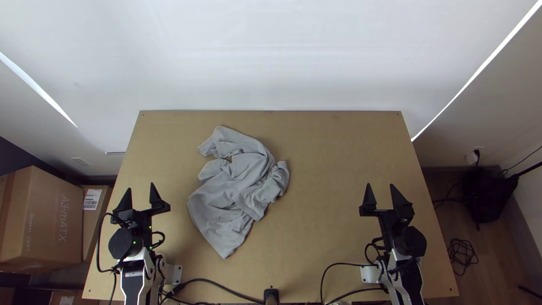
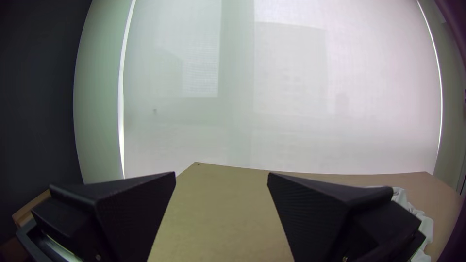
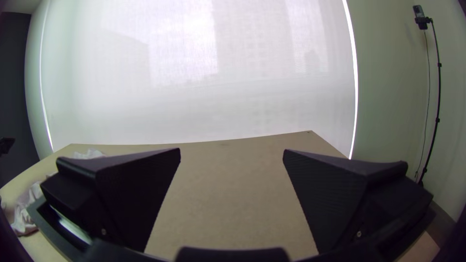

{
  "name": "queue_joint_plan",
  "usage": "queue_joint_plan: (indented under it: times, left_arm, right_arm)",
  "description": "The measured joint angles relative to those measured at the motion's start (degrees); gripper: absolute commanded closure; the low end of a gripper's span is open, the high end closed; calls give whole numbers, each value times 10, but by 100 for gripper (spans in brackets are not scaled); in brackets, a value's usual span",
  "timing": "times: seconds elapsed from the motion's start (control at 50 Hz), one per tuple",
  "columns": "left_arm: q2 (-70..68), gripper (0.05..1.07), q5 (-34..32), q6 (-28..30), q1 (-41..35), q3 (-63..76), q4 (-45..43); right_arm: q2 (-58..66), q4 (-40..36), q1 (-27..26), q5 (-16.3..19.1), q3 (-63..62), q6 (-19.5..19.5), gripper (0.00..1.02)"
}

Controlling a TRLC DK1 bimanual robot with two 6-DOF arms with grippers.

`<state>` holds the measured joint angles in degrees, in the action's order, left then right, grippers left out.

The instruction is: Fold the t-shirt

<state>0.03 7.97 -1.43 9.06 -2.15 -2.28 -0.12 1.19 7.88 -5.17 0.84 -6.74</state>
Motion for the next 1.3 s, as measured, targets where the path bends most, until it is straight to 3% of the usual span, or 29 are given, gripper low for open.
queue_joint_plan:
  times: [1.1, 1.3]
  left_arm:
    - [0, 10, 0, -16, 0, 0, 0]
    - [0, 10, -15, -15, -29, 0, 3]
  right_arm:
    - [0, 0, 0, 0, 0, 0, 5]
    - [0, 0, 23, 0, 0, 10, 5]
